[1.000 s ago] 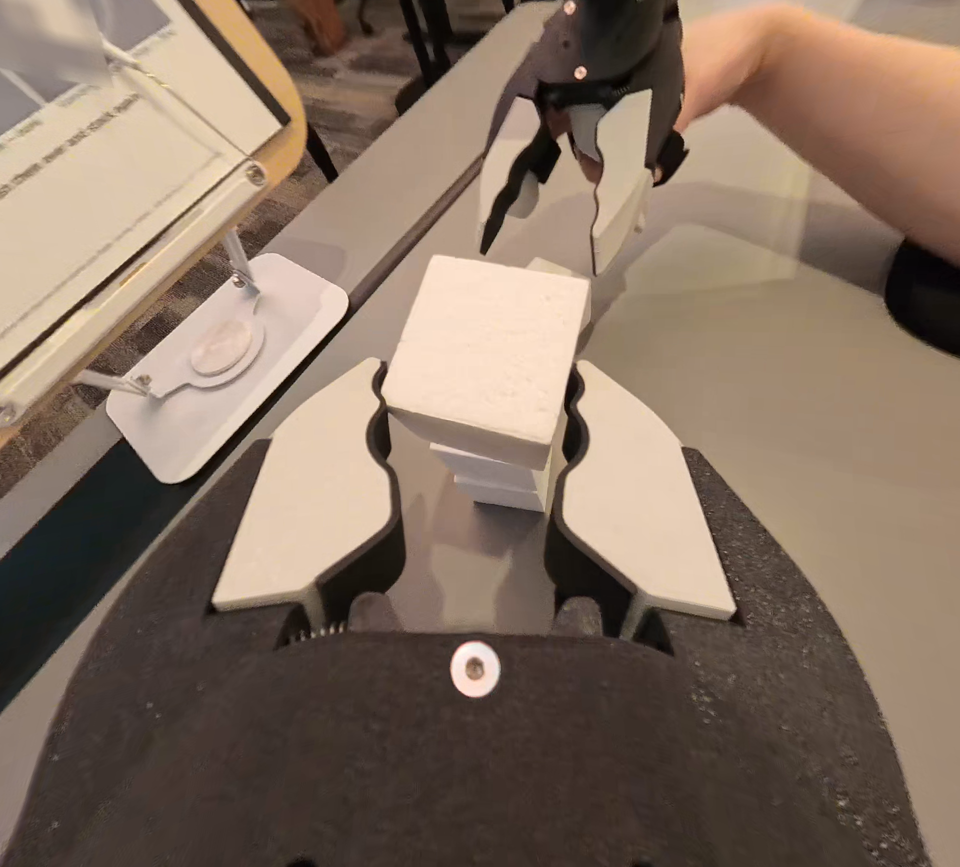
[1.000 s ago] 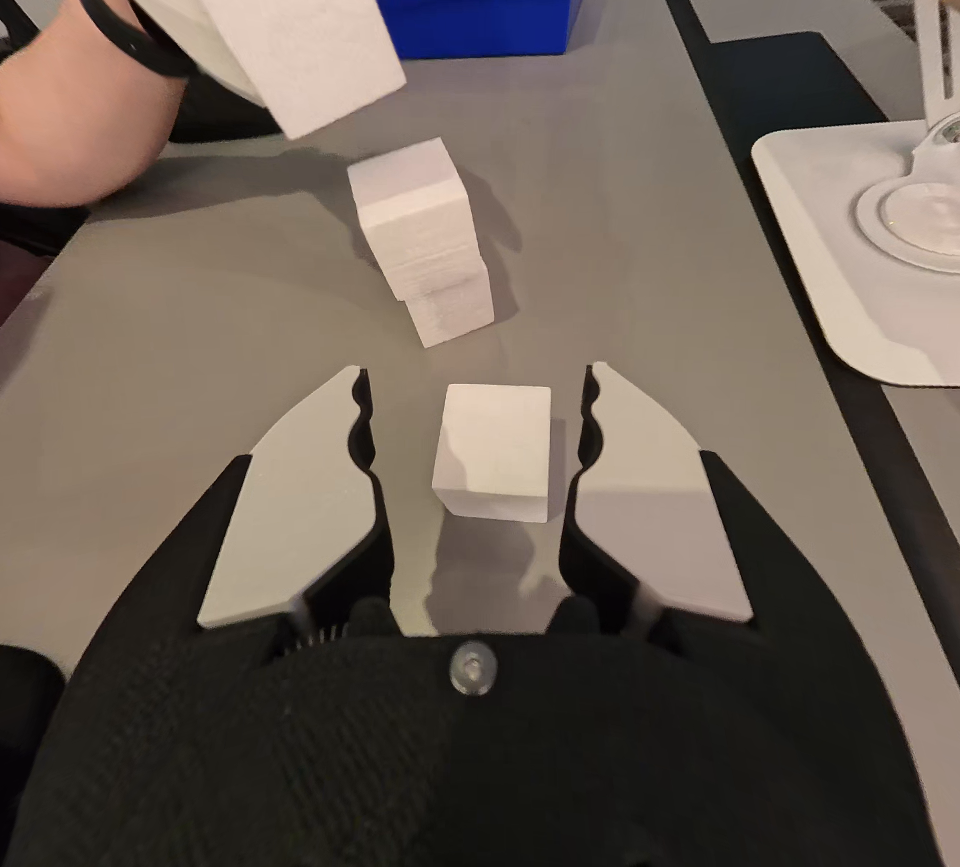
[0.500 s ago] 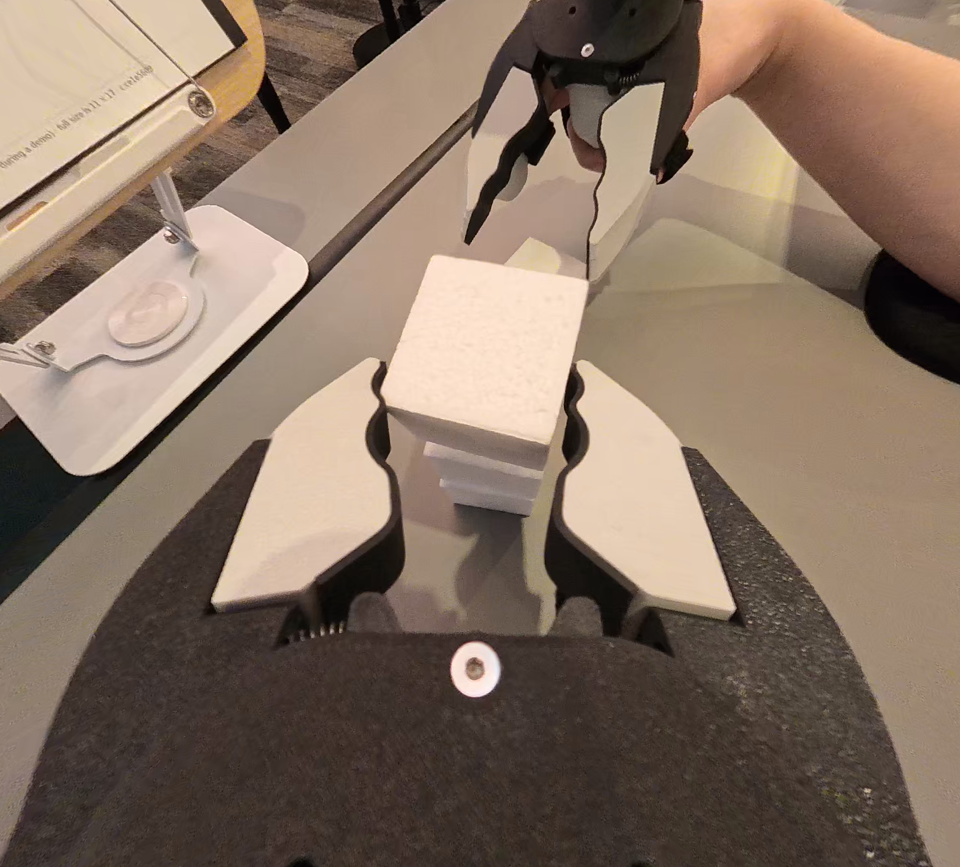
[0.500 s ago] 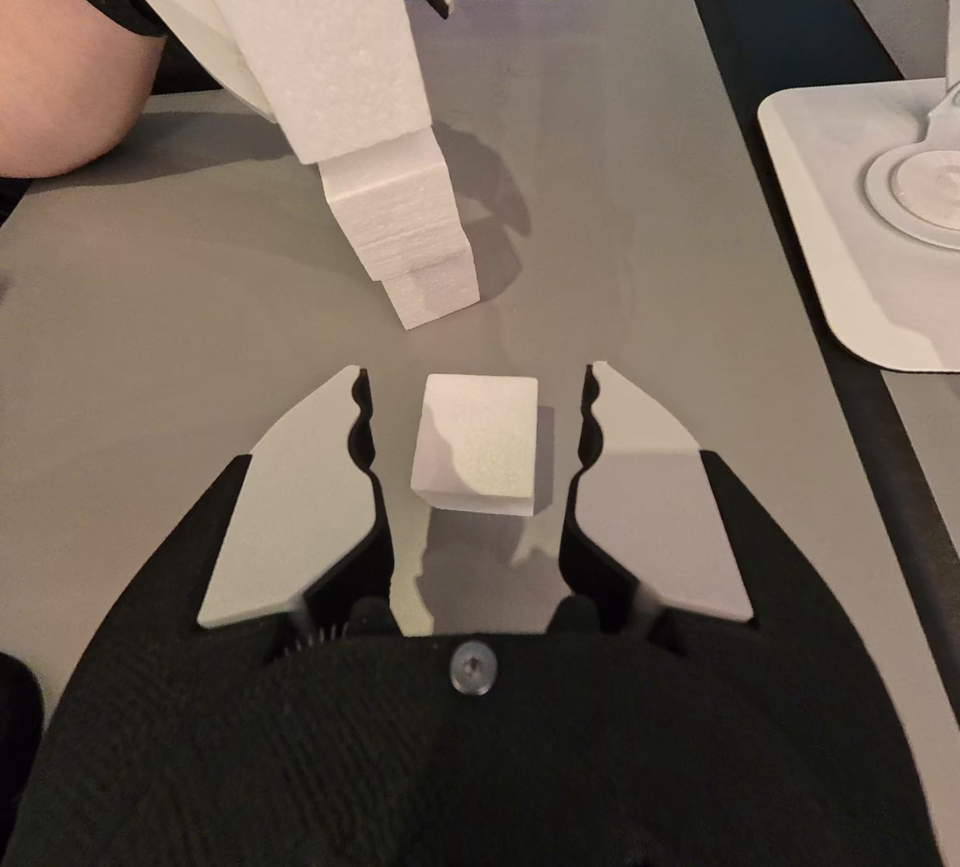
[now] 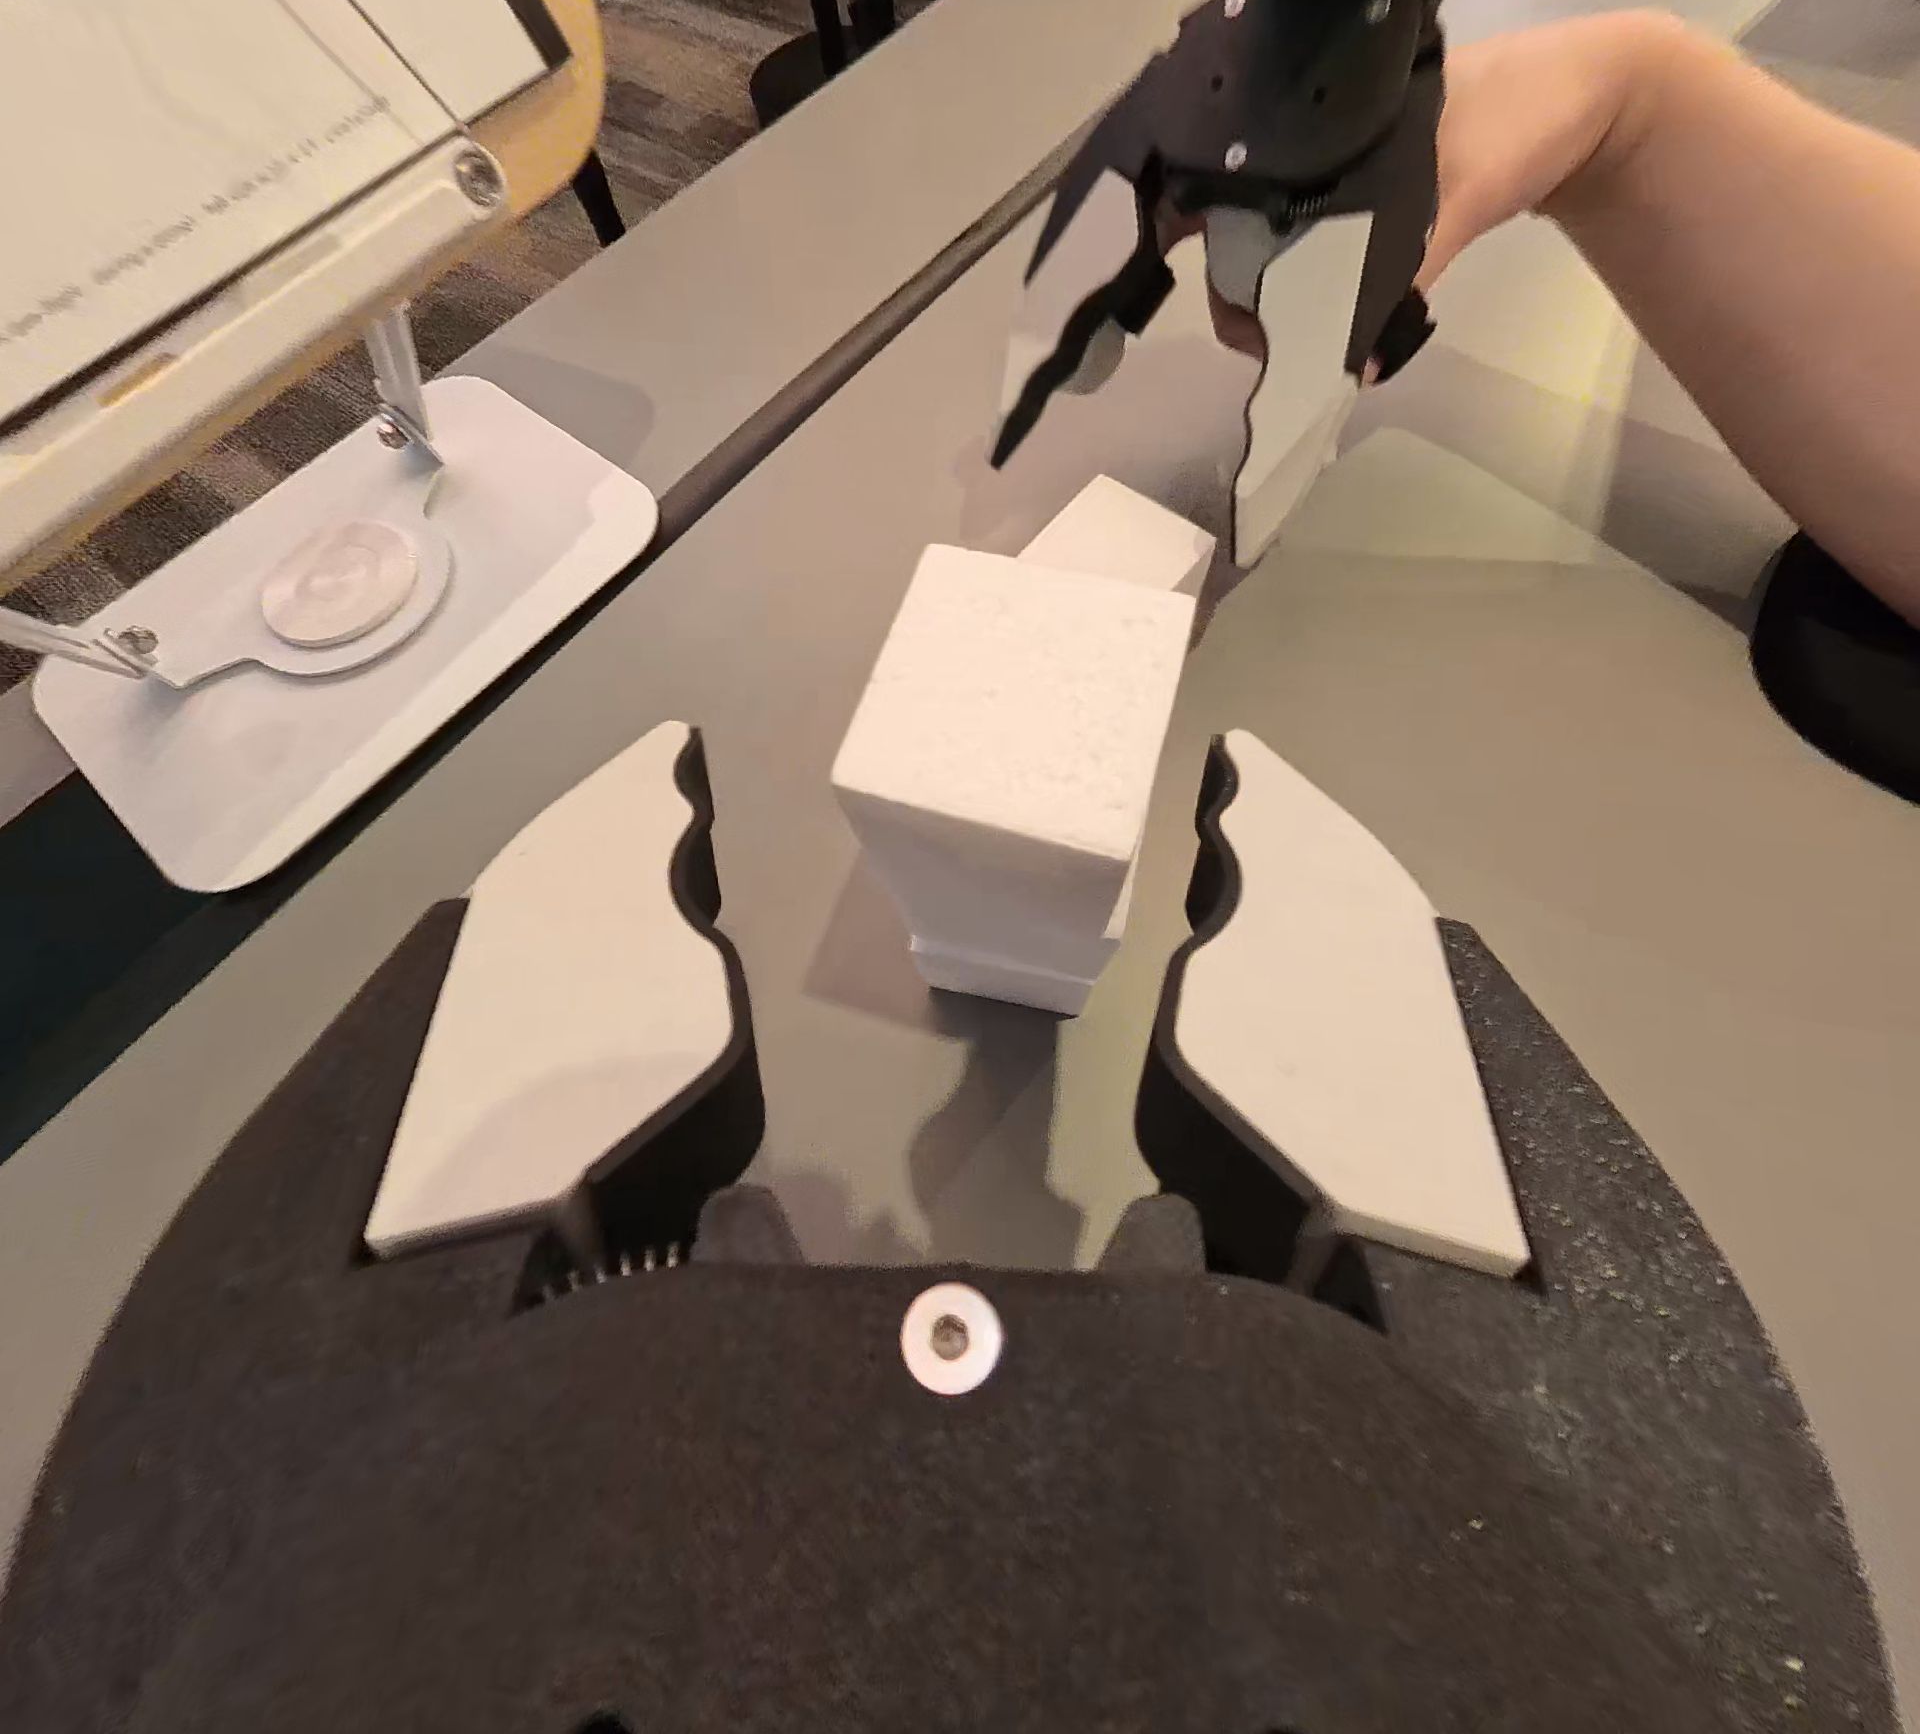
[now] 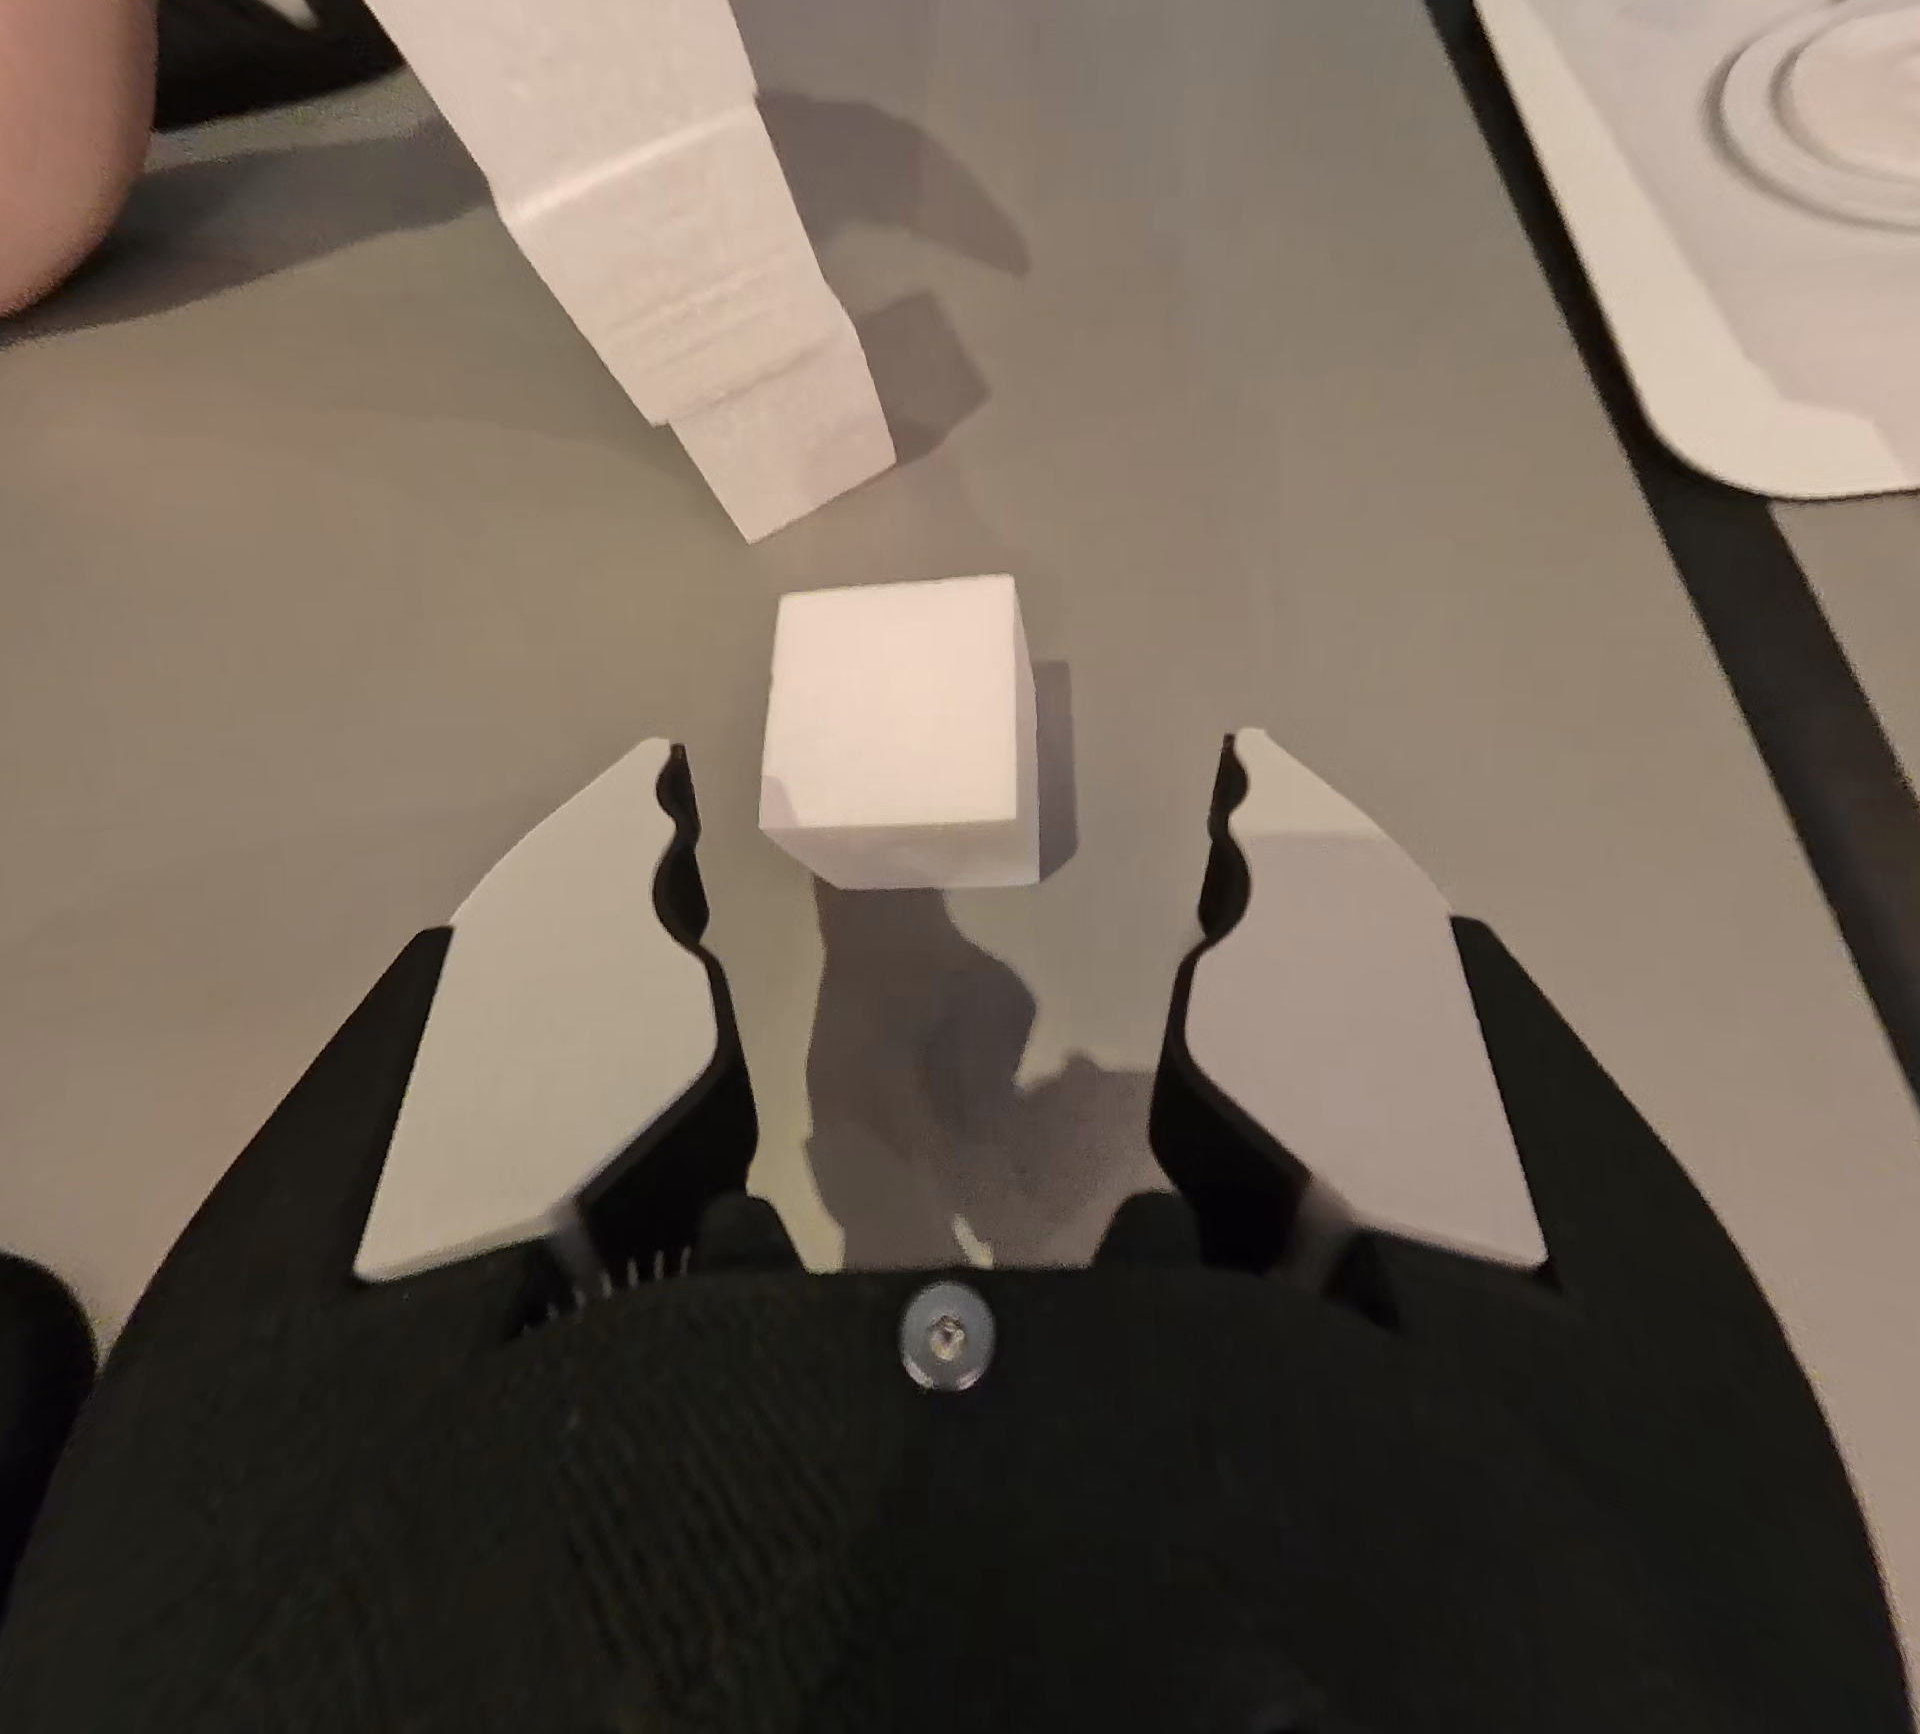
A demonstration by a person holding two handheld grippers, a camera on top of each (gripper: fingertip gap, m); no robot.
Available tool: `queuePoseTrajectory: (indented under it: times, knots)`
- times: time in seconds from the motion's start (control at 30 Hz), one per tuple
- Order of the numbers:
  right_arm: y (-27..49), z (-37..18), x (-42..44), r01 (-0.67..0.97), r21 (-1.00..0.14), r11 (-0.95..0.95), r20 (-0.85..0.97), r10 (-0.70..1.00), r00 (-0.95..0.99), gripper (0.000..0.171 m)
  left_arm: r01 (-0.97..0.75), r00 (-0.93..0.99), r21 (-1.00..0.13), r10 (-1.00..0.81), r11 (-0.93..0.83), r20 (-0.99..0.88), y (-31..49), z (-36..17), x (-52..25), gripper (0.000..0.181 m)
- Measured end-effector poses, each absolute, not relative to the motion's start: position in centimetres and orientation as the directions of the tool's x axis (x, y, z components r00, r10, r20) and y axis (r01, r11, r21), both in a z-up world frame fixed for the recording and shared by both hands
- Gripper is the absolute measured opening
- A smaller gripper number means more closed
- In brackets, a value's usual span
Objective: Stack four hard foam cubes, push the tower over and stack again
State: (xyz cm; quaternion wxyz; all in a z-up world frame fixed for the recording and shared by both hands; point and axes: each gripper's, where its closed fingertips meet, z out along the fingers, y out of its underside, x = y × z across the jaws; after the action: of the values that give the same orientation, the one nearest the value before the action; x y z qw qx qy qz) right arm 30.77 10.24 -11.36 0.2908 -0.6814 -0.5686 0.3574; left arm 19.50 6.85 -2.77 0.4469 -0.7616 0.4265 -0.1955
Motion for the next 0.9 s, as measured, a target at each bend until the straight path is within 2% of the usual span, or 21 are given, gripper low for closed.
queuePoseTrajectory:
  times: [0.1,0.13,0.17,0.2,0.3,0.37,0.5,0.6,0.67,0.8,0.9]
  knots:
    - [9.6,-13.0,30.4,0.627,-0.758,-0.18,-0.166,0.983,0.081,0.094,-0.446,0.587,-0.866,-0.804,-0.227,-0.092,6.5,-0.9,17.5,0.091]
    - [9.3,-13.6,30.4,0.655,-0.737,-0.166,-0.164,0.984,0.065,0.086,-0.441,0.6,-0.87,-0.793,-0.221,-0.103,6.4,-0.3,16.6,0.091]
    - [8.9,-14.0,30.5,0.685,-0.714,-0.149,-0.166,0.985,0.042,0.065,-0.436,0.611,-0.874,-0.783,-0.215,-0.113,6.3,0.4,15.7,0.091]
    - [8.6,-14.1,30.7,0.698,-0.702,-0.14,-0.171,0.985,0.025,0.059,-0.435,0.618,-0.876,-0.777,-0.208,-0.122,6.1,0.9,14.9,0.09]
    - [8.5,-12.3,30.8,0.641,-0.751,-0.159,-0.19,0.982,0.021,0.058,-0.483,0.658,-0.858,-0.719,-0.174,-0.225,6.4,1.7,11.8,0.088]
    - [9.0,-9.5,30.8,0.554,-0.814,-0.173,-0.181,0.983,0.041,0.057,-0.531,0.662,-0.832,-0.691,-0.16,-0.29,6.7,1.4,10.0,0.089]
    - [8.8,0.5,28.4,0.274,-0.957,-0.098,-0.088,0.995,0.048,0.057,-0.528,0.633,-0.829,-0.737,-0.187,-0.237,6.8,0.1,9.1,0.088]
    - [7.1,5.6,25.6,0.181,-0.983,-0.018,-0.013,0.999,0.032,0.057,-0.544,0.61,-0.813,-0.763,-0.207,-0.214,6.8,-1.0,9.0,0.087]
    - [5.3,6.4,24.0,0.215,-0.976,0.02,0.013,0.999,-0.034,0.058,-0.565,0.596,-0.795,-0.776,-0.222,-0.207,6.7,-1.7,9.0,0.086]
    - [5.0,4.7,21.9,0.399,-0.911,0.102,0.045,0.988,-0.149,0.058,-0.579,0.583,-0.779,-0.79,-0.241,-0.189,6.6,-2.4,9.0,0.083]
    - [4.8,4.1,20.8,0.507,-0.858,0.088,-0.028,0.976,-0.218,0.058,-0.573,0.577,-0.784,-0.796,-0.238,-0.18,6.5,-2.5,9.1,0.082]
